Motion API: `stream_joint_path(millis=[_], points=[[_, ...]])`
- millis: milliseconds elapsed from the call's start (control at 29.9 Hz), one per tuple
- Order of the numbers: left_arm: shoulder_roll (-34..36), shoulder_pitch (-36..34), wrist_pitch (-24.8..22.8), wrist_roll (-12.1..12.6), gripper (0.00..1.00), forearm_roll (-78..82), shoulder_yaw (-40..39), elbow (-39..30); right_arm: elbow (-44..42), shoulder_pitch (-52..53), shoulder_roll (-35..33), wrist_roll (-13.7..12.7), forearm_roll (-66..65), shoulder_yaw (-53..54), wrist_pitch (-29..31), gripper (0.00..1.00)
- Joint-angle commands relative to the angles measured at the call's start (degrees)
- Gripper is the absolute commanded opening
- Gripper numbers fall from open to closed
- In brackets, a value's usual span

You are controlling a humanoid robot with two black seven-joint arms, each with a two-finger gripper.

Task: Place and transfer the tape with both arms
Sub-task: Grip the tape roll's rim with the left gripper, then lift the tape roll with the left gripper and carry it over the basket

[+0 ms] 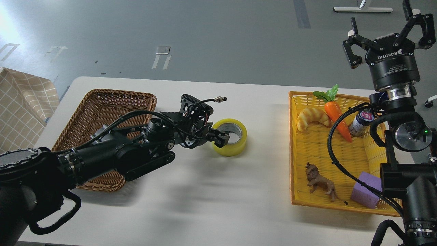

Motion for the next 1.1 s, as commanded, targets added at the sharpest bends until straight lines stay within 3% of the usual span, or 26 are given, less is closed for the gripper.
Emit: stream_joint_path(millis=[0,33,67,368,803,970,1070], points=[[0.0,0.01,-0.3,-0.13,0.43,-0.09,0.0,0.37,0.08,-0.11,0.0,0.08,0.0,0.0,0.0,1.0],[0.0,0.01,-0.3,-0.13,0.43,-0.09,0.0,0.37,0.09,-0.11,0.0,0.08,0.0,0.0,0.0,1.0],[0.0,0.1,-0.22,-0.13,0.35,0.0,0.0,0.72,0.17,-0.11,0.0,0.08,0.0,0.0,-0.09,1.0],[0.26,0.19,-0.66,-0.31,0.0,0.0,0.09,0.81,0.09,-0.46,0.0,0.17,0.0,0.0,0.0,1.0],[2.28,-3.85,-0.83,-1.45,0.0,0.17,0.09,-0.07,0.09,-0.55,0.0,0.08,0.0,-0.18,0.0,1.0],[3.78,-8.51,-3.64,-2.77,0.0,-0.88,-0.09,-0.24,0.09,-0.64,0.0,0.08,0.0,-0.18,0.0,1.0],[8.08,-10.88,-5.05,-3.65,0.0,-2.81,-0.18,-2.35,0.09,-0.81,0.0,0.08,0.0,-0.18,0.0,1.0]])
